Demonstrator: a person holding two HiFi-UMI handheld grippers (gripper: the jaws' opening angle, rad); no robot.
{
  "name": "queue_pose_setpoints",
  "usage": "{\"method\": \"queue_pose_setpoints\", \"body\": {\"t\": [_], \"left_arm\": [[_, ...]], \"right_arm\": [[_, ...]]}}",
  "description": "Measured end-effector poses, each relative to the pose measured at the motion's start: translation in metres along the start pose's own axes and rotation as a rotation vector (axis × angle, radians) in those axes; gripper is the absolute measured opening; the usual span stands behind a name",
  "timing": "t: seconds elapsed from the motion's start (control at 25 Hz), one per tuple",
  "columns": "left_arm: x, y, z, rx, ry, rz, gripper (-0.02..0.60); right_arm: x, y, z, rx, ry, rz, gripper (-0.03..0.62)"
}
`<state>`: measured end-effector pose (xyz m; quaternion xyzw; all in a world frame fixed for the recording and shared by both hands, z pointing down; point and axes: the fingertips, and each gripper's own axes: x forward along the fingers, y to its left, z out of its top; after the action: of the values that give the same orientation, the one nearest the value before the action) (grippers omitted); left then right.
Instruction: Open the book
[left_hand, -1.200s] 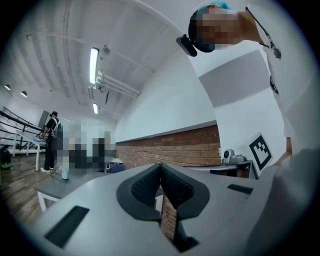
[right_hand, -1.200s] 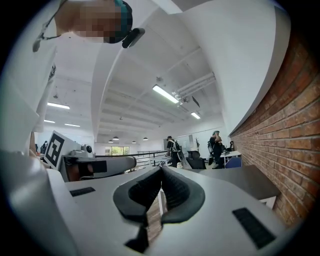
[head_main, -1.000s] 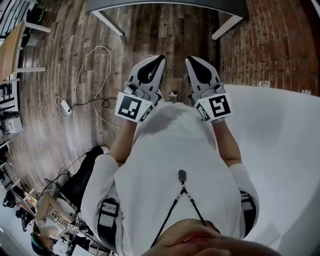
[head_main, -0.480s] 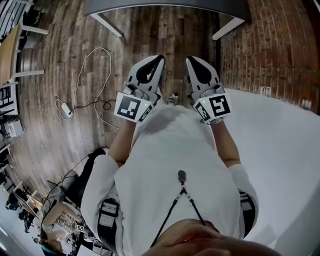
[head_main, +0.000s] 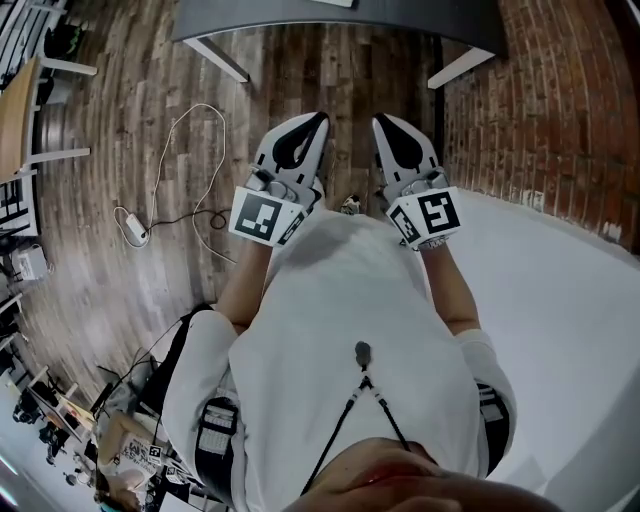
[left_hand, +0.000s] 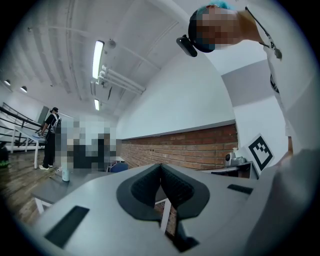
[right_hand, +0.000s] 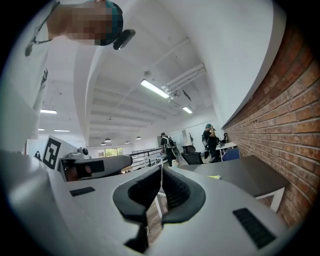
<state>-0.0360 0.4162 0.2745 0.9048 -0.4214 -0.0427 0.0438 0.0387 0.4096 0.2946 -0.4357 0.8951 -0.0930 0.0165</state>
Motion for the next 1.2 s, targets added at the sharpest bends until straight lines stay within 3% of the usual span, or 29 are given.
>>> {"method": "queue_pose_setpoints", "body": {"t": [0.36, 0.92, 1.2], "left_arm": [[0.021, 0.057, 0.005, 0.001, -0.002, -0.007, 0.023], [0.053, 0.123, 0.019, -0.002, -0.023, -0.109, 0.023], [0.048, 0.160, 0.024, -0.007, -0.042, -0.110, 0.023]], "right_arm": [[0.060, -0.007, 0.003, -0.009, 0.016, -0.005, 0.038], [0.131, -0.013, 0.013, -0.047, 0.026, -0.080, 0.038], [0.167, 0.000, 0.016, -0.069, 0.022, -0.082, 0.038]]}}
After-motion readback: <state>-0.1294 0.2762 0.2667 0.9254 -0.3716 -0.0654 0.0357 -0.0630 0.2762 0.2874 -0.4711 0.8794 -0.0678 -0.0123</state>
